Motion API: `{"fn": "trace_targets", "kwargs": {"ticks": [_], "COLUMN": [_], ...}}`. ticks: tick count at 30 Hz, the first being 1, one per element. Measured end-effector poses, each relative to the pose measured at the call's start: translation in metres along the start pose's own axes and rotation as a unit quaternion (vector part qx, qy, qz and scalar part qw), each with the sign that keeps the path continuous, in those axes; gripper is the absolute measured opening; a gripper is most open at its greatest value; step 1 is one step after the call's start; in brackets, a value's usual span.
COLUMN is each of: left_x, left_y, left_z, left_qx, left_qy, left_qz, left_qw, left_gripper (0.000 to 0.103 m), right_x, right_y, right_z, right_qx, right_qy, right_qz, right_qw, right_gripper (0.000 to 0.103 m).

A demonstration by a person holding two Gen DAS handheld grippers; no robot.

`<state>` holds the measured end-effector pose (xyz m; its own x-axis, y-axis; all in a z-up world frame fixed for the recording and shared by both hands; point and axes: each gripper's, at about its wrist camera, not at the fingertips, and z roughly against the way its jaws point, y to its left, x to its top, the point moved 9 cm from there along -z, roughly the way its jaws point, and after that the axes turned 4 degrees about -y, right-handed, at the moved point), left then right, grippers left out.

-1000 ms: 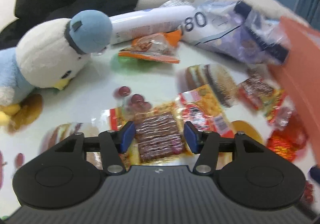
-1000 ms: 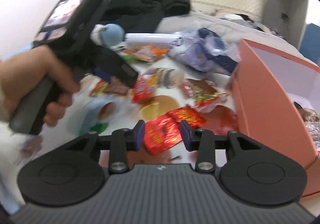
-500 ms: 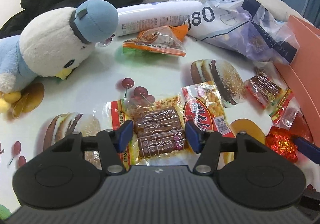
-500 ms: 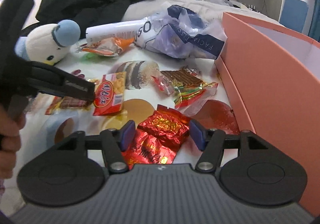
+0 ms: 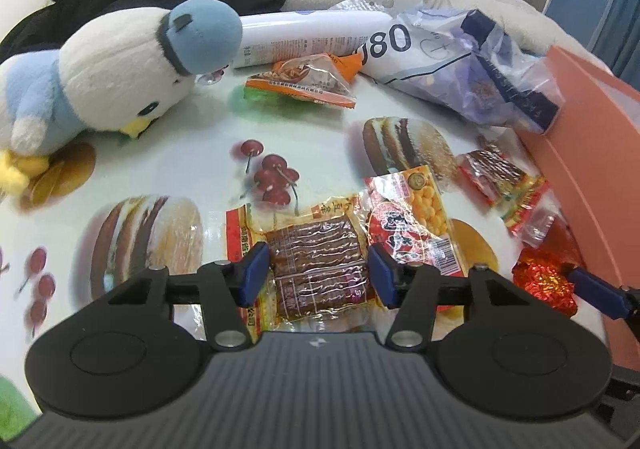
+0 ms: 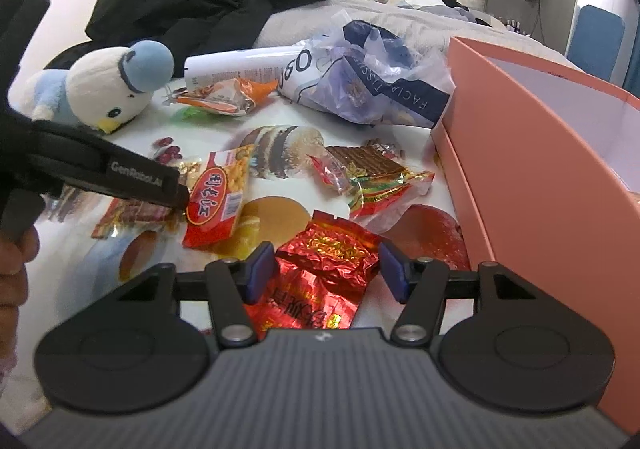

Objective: Organize snacks
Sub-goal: 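Carry the meat-strip pack and red foil candy over the pink box with both grippers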

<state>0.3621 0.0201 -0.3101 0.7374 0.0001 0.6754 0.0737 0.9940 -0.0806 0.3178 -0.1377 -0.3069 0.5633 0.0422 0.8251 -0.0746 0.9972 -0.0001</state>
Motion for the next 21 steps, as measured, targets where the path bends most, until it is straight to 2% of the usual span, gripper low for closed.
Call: {"fn": "trace_targets", "kwargs": {"ticks": [12,21], "left_x": [-0.022,-0.024], "left_y": [-0.014,-0.027], "left_z": [0.087,0.159], "left_qx": [-0.018,-0.03], "left_qy": [-0.014,-0.038], "left_qz": [0.03,0.034], "left_qw": [0.9993,0.9983], "left_gripper": [0.06,0.06], "right_x": [-0.005,0.01], "right_y": [0.003,-0.006], "right_z": [0.065,0.128], "right_qx": [0.019,0.02], "right_qy": [-0.002,-0.022], "right_qz": [0.015,0.01], "right_qw": [1.0,1.0], "right_gripper": [0.06,0.06]}}
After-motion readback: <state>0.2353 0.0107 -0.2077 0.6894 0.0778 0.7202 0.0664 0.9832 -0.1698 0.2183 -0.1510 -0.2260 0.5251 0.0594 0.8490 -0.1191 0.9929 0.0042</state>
